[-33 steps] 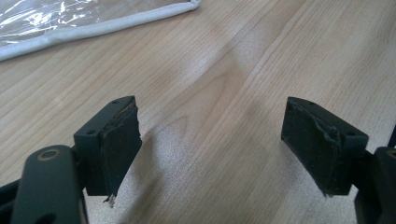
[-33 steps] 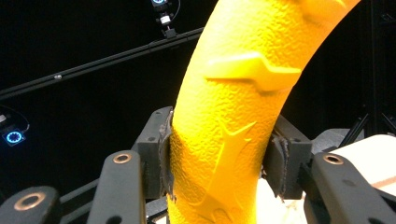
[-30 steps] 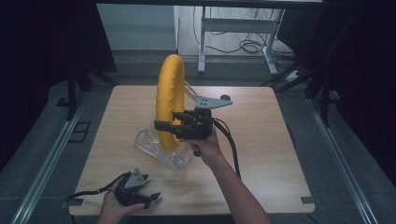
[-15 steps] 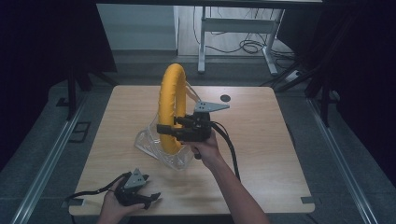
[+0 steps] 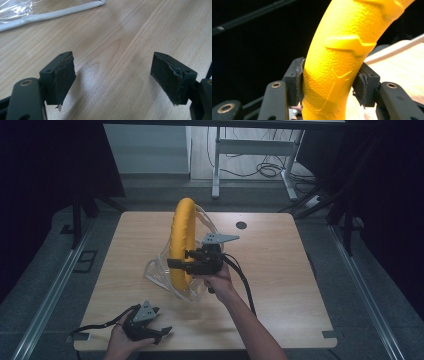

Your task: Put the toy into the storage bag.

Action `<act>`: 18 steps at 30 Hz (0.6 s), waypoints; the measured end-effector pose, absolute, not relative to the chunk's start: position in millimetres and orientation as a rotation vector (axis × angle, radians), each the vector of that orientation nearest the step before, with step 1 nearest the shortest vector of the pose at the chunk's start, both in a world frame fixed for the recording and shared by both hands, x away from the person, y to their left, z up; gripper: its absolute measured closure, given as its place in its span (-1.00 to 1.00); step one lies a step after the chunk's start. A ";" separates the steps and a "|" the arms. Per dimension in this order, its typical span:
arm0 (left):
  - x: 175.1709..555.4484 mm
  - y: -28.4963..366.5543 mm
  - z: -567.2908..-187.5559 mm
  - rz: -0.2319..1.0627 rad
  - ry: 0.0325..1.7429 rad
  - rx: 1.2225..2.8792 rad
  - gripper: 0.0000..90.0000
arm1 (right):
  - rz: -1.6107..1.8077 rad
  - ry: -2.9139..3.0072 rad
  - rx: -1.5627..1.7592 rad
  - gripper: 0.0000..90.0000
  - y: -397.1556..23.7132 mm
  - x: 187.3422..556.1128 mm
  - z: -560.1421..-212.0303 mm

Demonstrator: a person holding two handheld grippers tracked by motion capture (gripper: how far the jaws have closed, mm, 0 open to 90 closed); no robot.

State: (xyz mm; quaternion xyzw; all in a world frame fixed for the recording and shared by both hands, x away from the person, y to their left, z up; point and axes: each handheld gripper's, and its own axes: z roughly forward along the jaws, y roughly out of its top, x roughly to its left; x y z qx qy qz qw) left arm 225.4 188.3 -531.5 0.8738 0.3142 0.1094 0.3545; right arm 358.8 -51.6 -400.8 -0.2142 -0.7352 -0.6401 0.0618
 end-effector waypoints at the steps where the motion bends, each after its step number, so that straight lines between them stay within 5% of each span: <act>1: 225.4 188.2 -531.6 0.282 0.812 2.259 -0.56 | -1.923 -2.248 -0.655 0.04 -50.7 359.1 -401.7; 18: 225.4 187.8 -532.0 0.278 0.813 2.262 -0.56 | -2.011 -2.395 -0.697 -0.23 -52.1 348.7 -398.1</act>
